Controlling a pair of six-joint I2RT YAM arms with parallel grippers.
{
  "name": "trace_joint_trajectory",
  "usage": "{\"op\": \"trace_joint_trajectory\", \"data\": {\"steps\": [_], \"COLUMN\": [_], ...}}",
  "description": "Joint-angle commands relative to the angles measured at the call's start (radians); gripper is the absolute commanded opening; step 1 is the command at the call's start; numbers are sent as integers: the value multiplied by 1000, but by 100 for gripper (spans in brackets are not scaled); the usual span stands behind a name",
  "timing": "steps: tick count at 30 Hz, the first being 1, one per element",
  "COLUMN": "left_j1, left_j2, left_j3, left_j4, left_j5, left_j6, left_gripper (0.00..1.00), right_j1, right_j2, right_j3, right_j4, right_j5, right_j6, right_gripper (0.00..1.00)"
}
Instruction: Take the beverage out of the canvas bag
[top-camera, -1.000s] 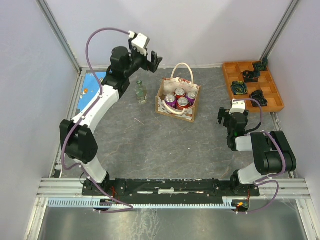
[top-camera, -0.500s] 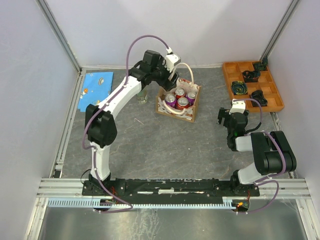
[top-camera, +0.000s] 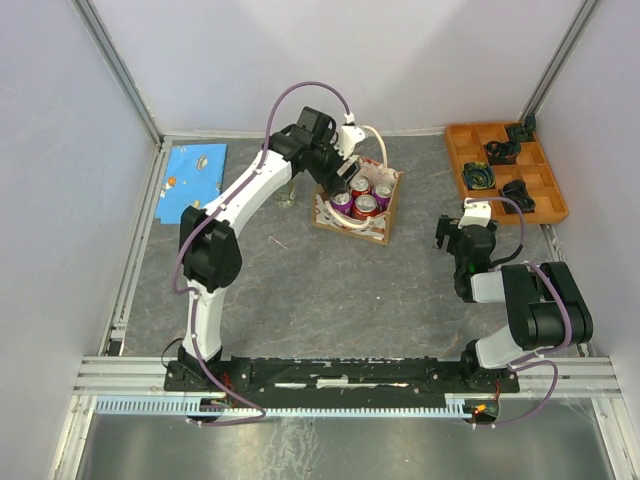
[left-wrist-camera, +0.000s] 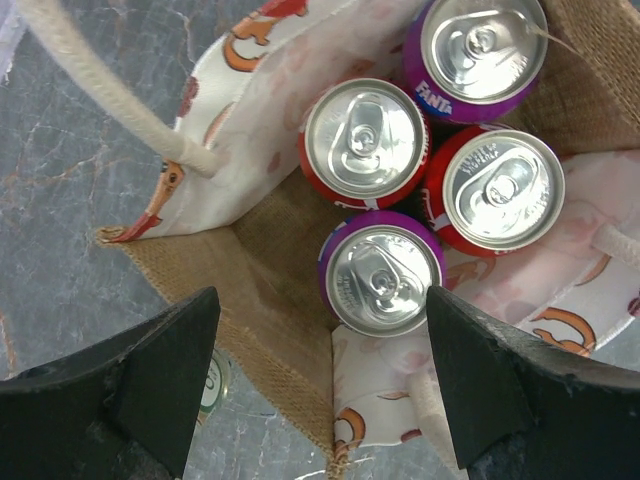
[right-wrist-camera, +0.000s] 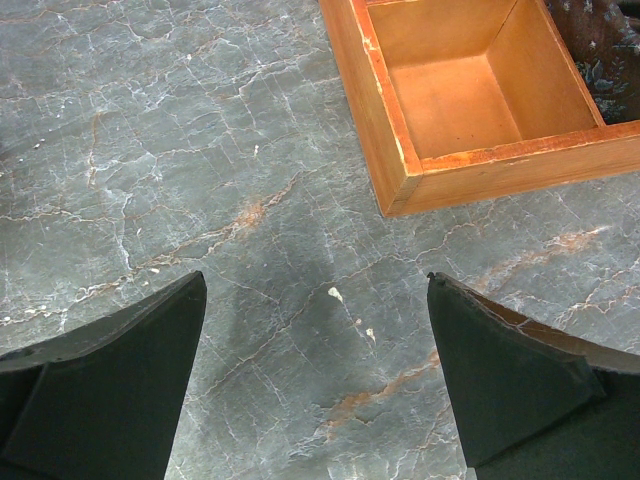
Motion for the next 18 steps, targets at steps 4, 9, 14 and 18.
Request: {"op": "trace_joint_trajectory", "data": {"steps": [4,9,14,18], "left_j1": [-32,-42,-43,-43], "left_j2": [-18,-12,21,44], "left_j3": [38,46,35,36], "left_j4": [-34,-34,-42,-63], "left_j5": [12,1,-15,-37], "left_j6": [72,84,95,103], "left_gripper": [90,90,91,91], "right_j1": [-2,-2,-3,-2], "right_j2": [-10,-11,-10,-10], "right_j3": [32,32,31,32], "right_j4": [24,24,24,24], "right_j5": [-7,-7,-7,-7], "right_j6": [-3,-3,-3,-3], "right_gripper": [99,99,99,99]}}
